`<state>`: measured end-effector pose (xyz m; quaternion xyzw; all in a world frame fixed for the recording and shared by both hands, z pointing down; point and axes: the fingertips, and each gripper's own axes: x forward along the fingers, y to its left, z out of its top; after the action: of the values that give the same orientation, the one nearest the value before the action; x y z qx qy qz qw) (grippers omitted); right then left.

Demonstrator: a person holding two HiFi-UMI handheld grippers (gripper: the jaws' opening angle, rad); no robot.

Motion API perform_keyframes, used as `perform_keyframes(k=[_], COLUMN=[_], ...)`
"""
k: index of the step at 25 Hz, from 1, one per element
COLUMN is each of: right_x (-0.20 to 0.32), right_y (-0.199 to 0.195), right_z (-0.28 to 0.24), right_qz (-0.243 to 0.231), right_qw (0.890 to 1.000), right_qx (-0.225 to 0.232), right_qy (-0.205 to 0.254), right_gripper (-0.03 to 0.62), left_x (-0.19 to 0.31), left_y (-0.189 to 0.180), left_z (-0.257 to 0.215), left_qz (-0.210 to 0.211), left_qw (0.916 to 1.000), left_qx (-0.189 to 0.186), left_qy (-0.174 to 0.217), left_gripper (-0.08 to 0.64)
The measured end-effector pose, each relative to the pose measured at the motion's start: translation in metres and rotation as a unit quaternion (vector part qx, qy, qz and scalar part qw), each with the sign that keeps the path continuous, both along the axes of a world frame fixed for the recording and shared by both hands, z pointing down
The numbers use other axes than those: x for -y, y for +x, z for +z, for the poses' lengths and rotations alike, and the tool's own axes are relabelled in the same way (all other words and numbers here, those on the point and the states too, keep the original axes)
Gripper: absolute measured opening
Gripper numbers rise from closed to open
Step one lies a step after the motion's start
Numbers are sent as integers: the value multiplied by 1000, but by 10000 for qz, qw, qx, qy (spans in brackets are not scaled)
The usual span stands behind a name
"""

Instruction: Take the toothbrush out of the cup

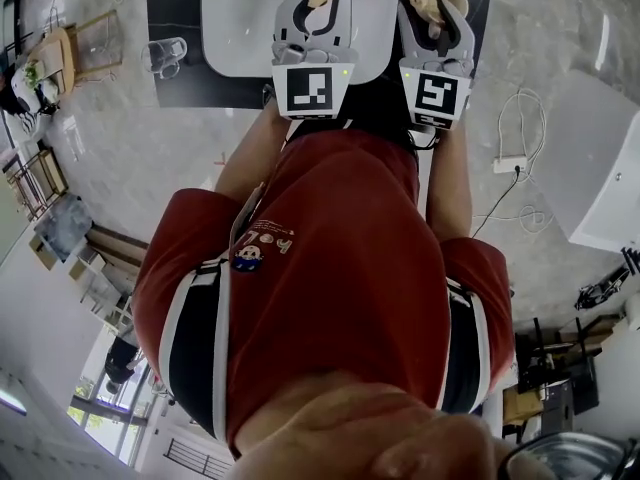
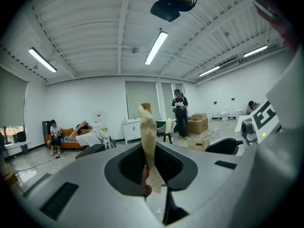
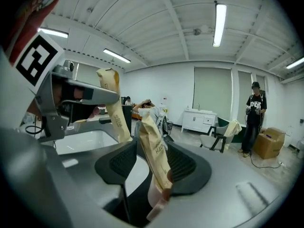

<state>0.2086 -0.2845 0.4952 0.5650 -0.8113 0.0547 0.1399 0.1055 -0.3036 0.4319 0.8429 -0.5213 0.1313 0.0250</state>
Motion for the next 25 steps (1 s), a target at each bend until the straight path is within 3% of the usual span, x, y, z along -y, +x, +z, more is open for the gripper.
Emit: perform_keyframes(k=[5,11,18,25], right_x=[4,7,10,10], right_y=[4,4,10,17], right_z=[13,9,10,-3], right_qz=[179,265,471,697], right_qw=[9997,9995,9987,9975], right_qx=[32,-39,-84,-139], right_qy=[-169,-190,-147,37], right_gripper=[206,140,74,54], left_x=[4,5,6,2], left_y=[1,-2,-4,-8], left_z=[9,10,9,-1], left_qz=[38,55,61,52], left_qw=[9999,9998,10000,9999], left_qx=[107,135,57,-85], left_qy=[12,-101,-46,96], left_gripper=[48,48,48,48])
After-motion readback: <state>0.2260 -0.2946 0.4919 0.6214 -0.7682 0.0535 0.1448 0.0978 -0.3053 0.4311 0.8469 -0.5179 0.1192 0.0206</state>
